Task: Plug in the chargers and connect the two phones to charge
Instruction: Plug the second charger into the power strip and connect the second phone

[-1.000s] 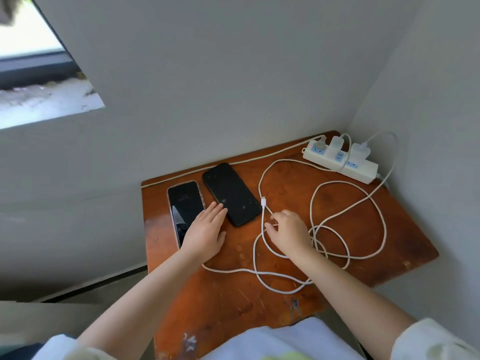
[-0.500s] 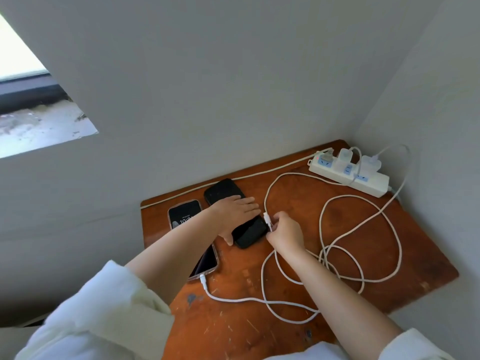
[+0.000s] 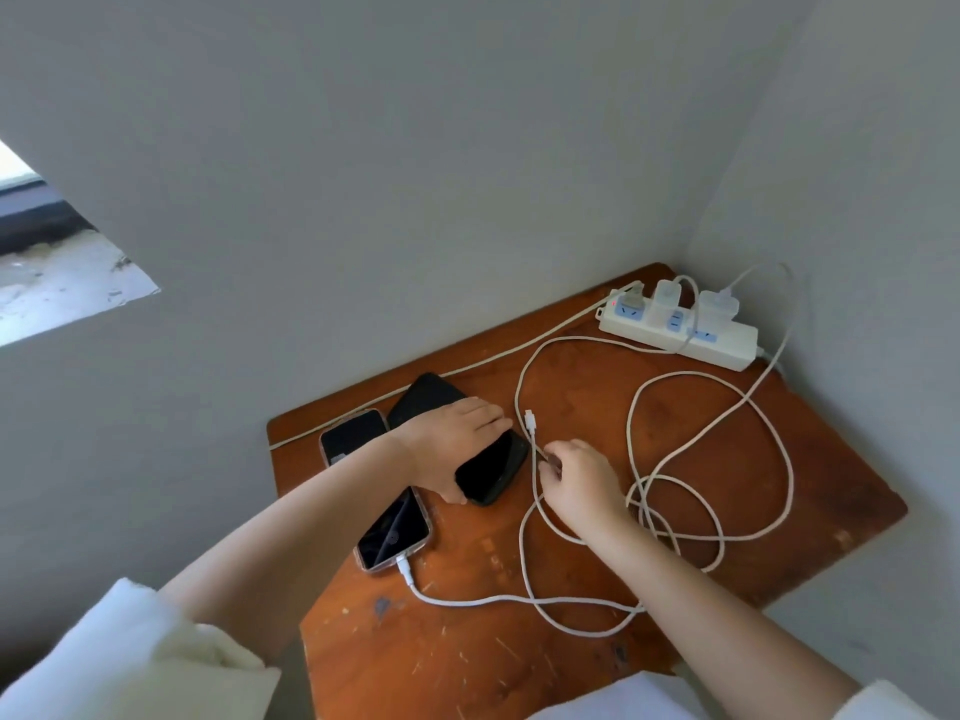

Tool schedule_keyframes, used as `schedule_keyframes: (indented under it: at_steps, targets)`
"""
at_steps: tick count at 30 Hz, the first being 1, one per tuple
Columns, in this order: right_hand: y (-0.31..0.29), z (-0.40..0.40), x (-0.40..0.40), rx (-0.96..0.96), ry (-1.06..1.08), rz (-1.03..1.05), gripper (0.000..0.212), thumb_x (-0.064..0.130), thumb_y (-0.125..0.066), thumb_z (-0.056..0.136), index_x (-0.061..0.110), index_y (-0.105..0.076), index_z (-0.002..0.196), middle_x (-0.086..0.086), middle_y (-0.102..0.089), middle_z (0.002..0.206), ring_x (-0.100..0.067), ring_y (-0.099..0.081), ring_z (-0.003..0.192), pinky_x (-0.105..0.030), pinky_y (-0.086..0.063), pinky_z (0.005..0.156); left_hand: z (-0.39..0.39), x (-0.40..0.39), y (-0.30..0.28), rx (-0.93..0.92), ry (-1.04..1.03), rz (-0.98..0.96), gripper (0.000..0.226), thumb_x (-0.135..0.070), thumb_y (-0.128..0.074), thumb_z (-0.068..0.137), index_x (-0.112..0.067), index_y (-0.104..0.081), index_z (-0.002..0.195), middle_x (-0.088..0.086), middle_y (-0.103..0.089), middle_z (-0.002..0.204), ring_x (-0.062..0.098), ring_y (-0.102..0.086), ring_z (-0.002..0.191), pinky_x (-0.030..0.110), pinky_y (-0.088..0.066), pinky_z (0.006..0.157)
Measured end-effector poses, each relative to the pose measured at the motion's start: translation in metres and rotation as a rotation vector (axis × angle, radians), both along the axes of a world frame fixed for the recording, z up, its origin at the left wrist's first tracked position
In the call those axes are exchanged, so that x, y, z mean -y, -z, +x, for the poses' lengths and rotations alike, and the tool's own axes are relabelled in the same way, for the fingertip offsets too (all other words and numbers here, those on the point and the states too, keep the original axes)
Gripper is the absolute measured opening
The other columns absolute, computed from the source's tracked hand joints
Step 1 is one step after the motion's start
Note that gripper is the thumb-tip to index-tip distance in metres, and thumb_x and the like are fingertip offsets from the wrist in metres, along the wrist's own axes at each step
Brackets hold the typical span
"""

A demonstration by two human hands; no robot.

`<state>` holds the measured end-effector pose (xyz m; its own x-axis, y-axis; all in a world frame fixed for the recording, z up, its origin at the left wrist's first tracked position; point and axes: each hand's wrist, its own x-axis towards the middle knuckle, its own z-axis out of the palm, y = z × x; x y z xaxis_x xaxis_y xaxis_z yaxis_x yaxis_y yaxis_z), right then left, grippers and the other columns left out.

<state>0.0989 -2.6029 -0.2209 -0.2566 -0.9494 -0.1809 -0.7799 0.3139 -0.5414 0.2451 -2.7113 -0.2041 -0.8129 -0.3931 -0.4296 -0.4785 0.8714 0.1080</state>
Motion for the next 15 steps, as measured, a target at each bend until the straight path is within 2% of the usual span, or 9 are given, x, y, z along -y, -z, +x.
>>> schedule_keyframes:
  at_steps: [2,7,10,13,15]
  targets:
    - [0.004,-0.001,0.006,-0.026,0.016,0.026,0.034,0.017,-0.048,0.094,0.006,-0.05,0.125,-0.011,-0.056,0.123,-0.025,-0.055,0.109,-0.031,-0.046,0.088,0.0,-0.003,0.001,0.005,-0.007,-0.002,0.095,-0.034,-0.072,0.07,-0.016,-0.012,0.142,0.009,-0.018,0.152,0.024,-0.011,0.139,0.032,-0.008,0.112]
    - [0.005,0.0,0.033,-0.063,0.071,0.146,0.039,0.035,-0.049,0.093,0.004,-0.054,0.116,-0.014,-0.054,0.125,-0.028,-0.055,0.108,-0.033,-0.048,0.082,0.007,0.001,-0.01,-0.109,-0.136,0.0,0.096,-0.037,-0.071,0.07,-0.016,-0.011,0.142,0.008,-0.017,0.152,0.023,-0.01,0.139,0.028,-0.007,0.111]
    - [0.005,0.004,0.047,-0.074,0.103,0.152,0.026,0.025,-0.049,0.094,0.006,-0.06,0.107,-0.012,-0.061,0.113,-0.027,-0.059,0.099,-0.032,-0.048,0.077,0.013,0.005,-0.016,-0.137,-0.197,0.014,0.098,-0.038,-0.071,0.07,-0.016,-0.009,0.142,0.007,-0.013,0.153,0.022,-0.008,0.14,0.024,-0.006,0.108]
    - [0.001,0.006,0.047,-0.023,0.173,0.131,0.019,0.018,-0.049,0.094,0.012,-0.062,0.106,-0.008,-0.066,0.108,-0.025,-0.059,0.1,-0.032,-0.043,0.086,0.016,0.007,-0.02,-0.136,-0.228,0.026,0.099,-0.038,-0.072,0.069,-0.017,-0.008,0.142,0.006,-0.013,0.153,0.022,-0.009,0.139,0.025,-0.009,0.108]
    - [-0.005,0.002,0.038,0.077,0.196,0.005,0.02,0.016,-0.053,0.092,0.011,-0.063,0.109,-0.009,-0.067,0.108,-0.026,-0.059,0.101,-0.034,-0.041,0.089,0.017,0.009,-0.021,-0.146,-0.245,0.021,0.1,-0.039,-0.073,0.068,-0.017,-0.009,0.142,0.007,-0.015,0.153,0.023,-0.012,0.139,0.027,-0.012,0.109]
